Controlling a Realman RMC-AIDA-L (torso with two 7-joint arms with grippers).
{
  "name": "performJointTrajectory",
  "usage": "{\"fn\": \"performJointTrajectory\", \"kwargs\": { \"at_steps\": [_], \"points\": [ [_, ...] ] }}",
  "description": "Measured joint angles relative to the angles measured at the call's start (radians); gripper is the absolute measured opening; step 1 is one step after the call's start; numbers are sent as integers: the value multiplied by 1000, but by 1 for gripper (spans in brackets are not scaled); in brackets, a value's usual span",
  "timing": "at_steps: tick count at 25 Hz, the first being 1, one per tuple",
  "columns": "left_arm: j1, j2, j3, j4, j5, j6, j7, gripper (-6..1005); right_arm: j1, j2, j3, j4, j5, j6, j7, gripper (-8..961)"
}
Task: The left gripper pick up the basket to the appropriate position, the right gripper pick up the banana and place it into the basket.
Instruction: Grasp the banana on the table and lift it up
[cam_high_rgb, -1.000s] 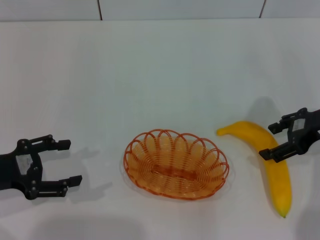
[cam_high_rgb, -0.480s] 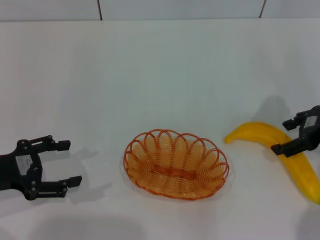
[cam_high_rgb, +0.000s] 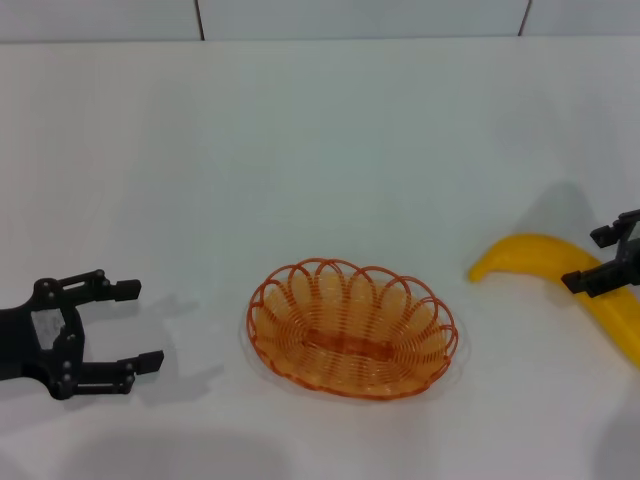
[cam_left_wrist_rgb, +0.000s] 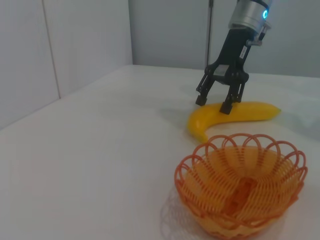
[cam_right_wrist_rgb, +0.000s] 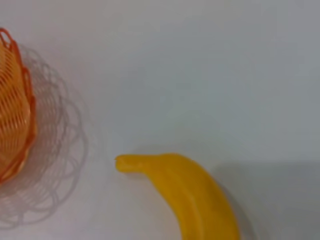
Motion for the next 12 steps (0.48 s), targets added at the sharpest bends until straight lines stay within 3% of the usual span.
{"fn": "performJointTrajectory", "kwargs": {
  "at_steps": [12],
  "points": [
    [0, 0, 0, 0, -3, 1, 0, 876, 1, 2, -3, 6, -2, -9, 1, 842]
  ]
}}
